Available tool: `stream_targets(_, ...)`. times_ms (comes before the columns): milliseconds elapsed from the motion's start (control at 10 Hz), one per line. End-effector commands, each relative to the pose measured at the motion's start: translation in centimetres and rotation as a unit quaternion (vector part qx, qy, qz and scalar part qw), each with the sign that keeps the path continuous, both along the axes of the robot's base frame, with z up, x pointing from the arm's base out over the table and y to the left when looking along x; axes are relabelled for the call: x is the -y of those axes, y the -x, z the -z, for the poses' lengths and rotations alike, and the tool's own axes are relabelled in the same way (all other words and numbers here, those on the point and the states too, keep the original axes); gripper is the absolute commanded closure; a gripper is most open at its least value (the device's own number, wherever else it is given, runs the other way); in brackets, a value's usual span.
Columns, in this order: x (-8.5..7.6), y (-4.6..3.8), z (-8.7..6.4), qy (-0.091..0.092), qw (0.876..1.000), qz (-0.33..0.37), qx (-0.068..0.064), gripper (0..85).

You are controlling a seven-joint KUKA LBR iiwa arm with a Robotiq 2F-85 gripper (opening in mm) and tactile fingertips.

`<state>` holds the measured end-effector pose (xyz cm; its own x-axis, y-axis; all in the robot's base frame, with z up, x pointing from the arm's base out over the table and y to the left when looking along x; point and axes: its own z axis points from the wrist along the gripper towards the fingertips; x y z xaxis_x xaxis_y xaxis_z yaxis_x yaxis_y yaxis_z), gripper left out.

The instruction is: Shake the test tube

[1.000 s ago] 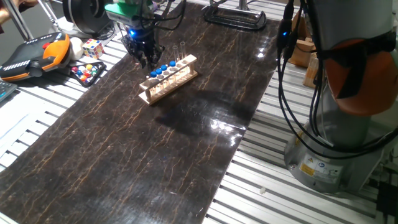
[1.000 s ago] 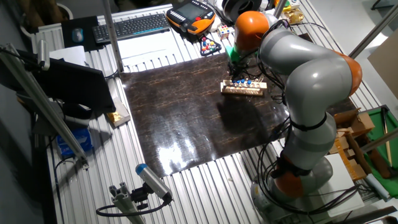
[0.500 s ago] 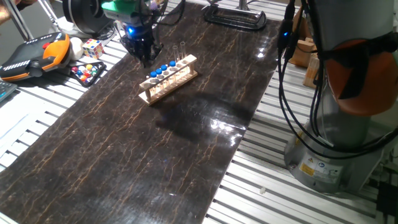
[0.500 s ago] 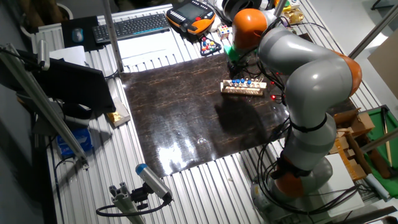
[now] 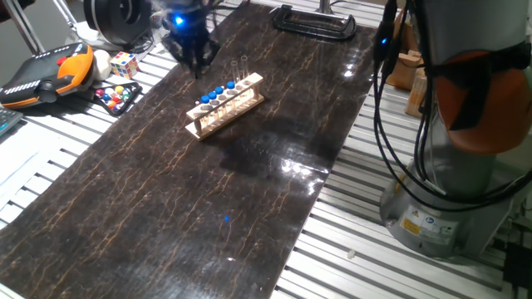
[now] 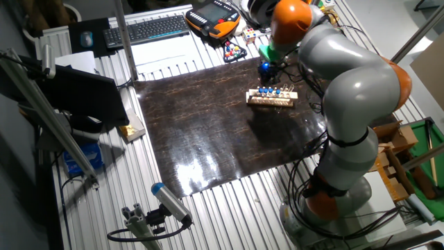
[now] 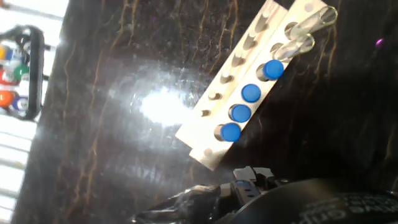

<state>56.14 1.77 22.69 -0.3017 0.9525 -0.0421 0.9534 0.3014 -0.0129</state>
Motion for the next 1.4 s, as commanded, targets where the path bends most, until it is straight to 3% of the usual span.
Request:
stream_targets(0, -0.2, 0.13, -0.3, 0.018, 0.985, -0.171, -0.003, 84.3)
stream_targets(100, -0.1, 0.47, -0.7, 0.016, 0.977, -0.212, -0.008, 84.3)
stream_targets(300, -0.1, 1.1, -1.4, -0.019, 0.965, -0.261, -0.009, 84.3)
stream_targets(400, -0.3, 1.36, -1.6, -0.026, 0.959, -0.281, -0.008, 84.3)
stream_targets(1000, -0.3, 1.72, -2.3, -0.021, 0.928, -0.373, -0.009, 84.3)
stream_targets(1300, 0.0, 2.03, -2.6, -0.007, 0.903, -0.428, -0.012, 84.3)
